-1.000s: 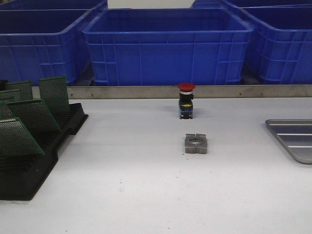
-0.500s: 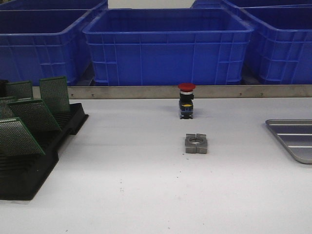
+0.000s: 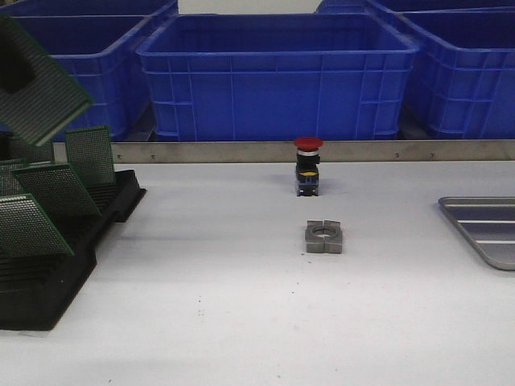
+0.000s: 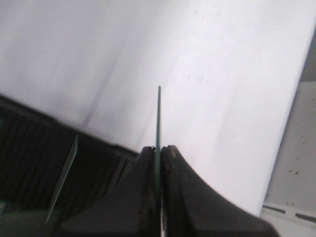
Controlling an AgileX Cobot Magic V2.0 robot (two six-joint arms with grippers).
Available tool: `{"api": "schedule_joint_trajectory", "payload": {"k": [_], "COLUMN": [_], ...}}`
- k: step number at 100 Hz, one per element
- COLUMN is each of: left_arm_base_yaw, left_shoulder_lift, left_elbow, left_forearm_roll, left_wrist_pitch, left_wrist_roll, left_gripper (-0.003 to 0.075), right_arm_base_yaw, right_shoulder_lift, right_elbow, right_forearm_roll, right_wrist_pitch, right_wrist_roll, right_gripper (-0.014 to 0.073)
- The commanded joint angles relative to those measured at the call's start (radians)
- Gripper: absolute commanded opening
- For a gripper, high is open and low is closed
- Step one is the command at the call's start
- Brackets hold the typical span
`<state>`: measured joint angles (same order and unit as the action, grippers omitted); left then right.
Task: Place circuit board on tray
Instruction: 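Grasp a green circuit board in the black rack with left gripper, lift out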
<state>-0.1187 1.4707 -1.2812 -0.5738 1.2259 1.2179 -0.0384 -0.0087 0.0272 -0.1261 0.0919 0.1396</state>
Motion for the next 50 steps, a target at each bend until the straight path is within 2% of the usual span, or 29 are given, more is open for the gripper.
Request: {"api": "schedule_joint_trajectory", "payload": {"k": [1, 30, 50], "left_arm_base_yaw": [-0.048, -0.258, -0.355], "left_shoulder_lift": [-0.036, -0.036, -0.036], "left_elbow": [-0.033, -0.033, -0.033], "left_forearm_roll": [-0.120, -0.208, -0.212], "left_wrist_pitch": [-0.007, -0.110, -0.166], "left_wrist_roll": [-0.009, -0.009, -0.009], "left_gripper": [-0.0017, -0.0017, -0.0017], "right_arm_base_yaw": [0.000, 0.000, 0.000], "right_shoulder_lift": [-0.021, -0.021, -0.021], "right_elbow": [0.002, 0.002, 0.002], "right_forearm_roll": [-0.010, -0.010, -0.010], "right_wrist_pitch": [-0.080, -0.081, -0.084], "right_wrist_roll": [-0.006, -0.006, -0.006], "right_gripper": [-0.0060, -0.0060, -0.0060]}}
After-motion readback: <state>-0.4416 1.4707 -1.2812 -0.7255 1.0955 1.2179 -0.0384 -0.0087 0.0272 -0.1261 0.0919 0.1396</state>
